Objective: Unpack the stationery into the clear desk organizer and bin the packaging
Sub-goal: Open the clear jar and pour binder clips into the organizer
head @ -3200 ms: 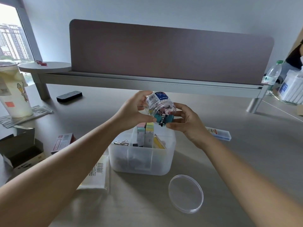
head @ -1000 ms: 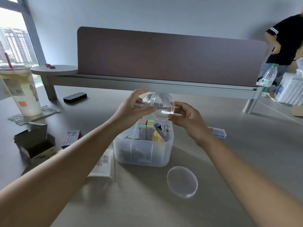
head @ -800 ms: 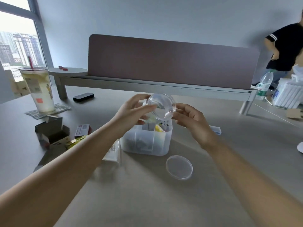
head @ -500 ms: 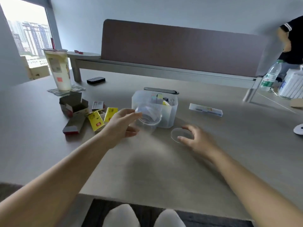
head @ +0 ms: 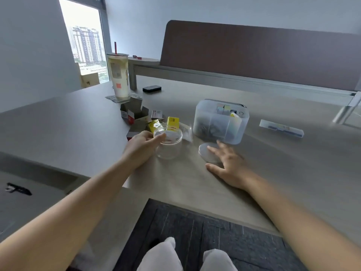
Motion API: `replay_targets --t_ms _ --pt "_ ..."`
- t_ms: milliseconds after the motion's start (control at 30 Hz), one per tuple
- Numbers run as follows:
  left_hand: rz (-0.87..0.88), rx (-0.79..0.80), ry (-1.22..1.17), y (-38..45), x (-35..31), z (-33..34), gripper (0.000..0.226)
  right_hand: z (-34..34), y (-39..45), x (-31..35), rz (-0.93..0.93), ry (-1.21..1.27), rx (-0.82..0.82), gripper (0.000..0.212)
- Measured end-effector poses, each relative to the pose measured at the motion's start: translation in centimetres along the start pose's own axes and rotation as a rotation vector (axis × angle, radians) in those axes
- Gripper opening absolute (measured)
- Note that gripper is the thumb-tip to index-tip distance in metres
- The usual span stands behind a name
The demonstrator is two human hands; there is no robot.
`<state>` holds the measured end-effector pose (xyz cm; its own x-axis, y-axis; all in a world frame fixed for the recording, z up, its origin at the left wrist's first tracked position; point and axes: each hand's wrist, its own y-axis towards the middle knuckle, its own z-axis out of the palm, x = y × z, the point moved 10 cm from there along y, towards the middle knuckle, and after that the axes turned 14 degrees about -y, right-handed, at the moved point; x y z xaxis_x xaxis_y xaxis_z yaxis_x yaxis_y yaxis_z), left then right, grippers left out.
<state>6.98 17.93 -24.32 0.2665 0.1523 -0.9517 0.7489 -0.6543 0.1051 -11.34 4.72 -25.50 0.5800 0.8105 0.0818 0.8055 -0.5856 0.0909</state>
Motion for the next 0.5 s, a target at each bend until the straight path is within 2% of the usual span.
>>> replay_targets --t_ms 133,233,400,500 --pt "0.202 -0.034 0.167 -0.6 -1.8 0.4 0.080 -1.3 -0.8 -0.1 0.018 0.035 -0.102 0.061" --pt "0.245 -0.005 0.203 -0.6 -2.3 2.0 0.099 -1.5 -1.3 0.2 -0.007 0.042 -0.124 0.055" --pt "0.290 -0.100 0.165 0.2 -2.3 0.9 0.094 -0.7 -0.5 1.7 -0.084 0.035 -0.055 0.052" --pt "0.299 -0.183 0.280 0.2 -1.9 -1.5 0.088 0.4 1.3 4.2 -0.161 -0.009 0.008 0.058"
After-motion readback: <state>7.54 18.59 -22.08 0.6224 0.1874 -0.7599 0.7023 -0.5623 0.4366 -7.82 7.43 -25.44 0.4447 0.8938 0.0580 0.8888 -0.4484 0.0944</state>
